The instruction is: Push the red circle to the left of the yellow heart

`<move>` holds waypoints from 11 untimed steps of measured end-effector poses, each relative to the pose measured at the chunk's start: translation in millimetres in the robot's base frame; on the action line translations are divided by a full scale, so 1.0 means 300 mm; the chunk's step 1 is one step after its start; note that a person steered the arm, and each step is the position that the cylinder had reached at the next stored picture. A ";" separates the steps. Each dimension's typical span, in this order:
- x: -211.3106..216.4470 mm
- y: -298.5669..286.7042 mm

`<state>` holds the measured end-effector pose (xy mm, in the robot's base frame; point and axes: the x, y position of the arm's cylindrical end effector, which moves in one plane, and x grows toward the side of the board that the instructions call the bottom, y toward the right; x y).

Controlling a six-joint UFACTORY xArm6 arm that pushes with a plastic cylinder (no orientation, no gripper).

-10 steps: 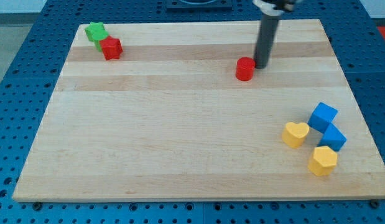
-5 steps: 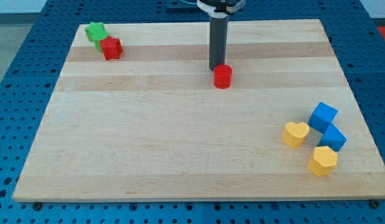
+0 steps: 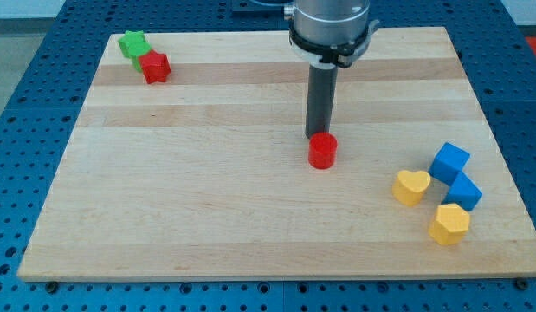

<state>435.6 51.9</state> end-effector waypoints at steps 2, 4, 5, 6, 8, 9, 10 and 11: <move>0.146 0.000; 0.103 -0.240; 0.196 -0.258; 0.201 -0.258; 0.244 -0.056; 0.278 0.095; 0.283 0.149; 0.277 0.158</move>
